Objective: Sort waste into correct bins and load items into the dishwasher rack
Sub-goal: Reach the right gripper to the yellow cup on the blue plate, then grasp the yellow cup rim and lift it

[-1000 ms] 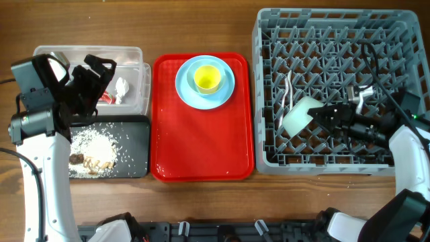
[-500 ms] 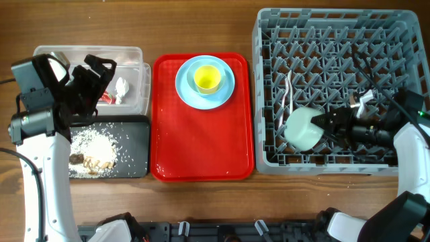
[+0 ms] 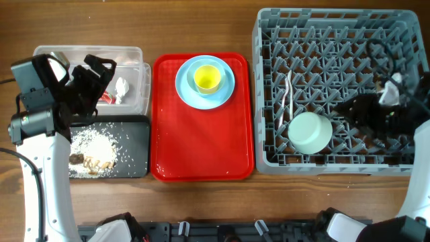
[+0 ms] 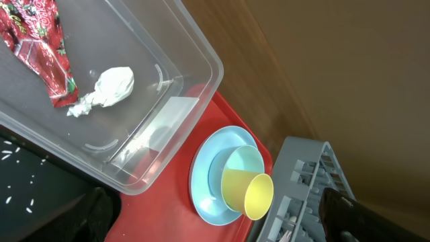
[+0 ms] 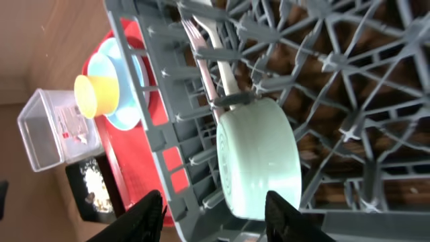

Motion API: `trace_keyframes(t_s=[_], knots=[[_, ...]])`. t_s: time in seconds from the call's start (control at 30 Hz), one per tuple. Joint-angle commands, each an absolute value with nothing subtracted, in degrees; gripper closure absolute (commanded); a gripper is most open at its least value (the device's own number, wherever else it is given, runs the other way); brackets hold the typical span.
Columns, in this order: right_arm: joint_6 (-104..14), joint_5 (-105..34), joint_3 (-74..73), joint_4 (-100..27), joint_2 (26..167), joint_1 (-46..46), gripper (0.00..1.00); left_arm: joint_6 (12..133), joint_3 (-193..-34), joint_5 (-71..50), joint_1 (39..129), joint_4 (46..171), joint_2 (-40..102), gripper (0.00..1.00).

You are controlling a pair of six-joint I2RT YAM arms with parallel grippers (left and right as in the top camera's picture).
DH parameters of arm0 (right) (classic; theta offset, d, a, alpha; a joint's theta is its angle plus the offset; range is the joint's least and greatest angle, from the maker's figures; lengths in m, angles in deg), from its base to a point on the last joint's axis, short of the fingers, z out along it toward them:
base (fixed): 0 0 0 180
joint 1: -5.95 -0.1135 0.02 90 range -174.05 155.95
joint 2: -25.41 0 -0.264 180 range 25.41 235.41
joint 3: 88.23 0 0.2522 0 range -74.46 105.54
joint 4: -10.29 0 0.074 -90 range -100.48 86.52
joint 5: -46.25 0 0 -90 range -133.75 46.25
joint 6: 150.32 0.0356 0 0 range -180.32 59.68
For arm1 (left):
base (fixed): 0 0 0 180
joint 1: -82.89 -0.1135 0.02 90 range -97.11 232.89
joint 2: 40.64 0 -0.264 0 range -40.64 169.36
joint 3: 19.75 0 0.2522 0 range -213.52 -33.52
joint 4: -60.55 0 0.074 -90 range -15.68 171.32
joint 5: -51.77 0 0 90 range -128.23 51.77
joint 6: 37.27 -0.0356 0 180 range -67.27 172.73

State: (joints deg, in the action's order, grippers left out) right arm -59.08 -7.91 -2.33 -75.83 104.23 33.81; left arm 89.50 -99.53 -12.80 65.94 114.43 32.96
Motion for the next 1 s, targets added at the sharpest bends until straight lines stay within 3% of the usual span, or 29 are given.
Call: trace_keyframes(t_s=[0.0,0.23,0.5,0.73,0.97], knots=[[-59.0,-11.5,5.8,-76.8,103.0,28.6,0.5,89.2,-100.0,-12.1,65.6,114.3,32.9,0.0],[-58.4,-22.5,18.3,-71.5,105.7,4.2,0.51,89.2,-100.0,-12.1,65.6,114.3,32.9,0.0],[-57.9,-34.4,22.1,-51.7,119.3,-21.9,0.53,89.2,-100.0,-12.1,65.6,114.3,32.9,0.0],[-63.4,-47.5,22.1,-38.8,135.6,-32.8,0.5,89.2,-100.0,-12.1,65.6,114.3,32.9,0.0],[-62.9,-54.7,22.1,-36.3,145.7,-34.7,0.46,89.2,-100.0,-12.1,65.6,114.3,32.9,0.0]])
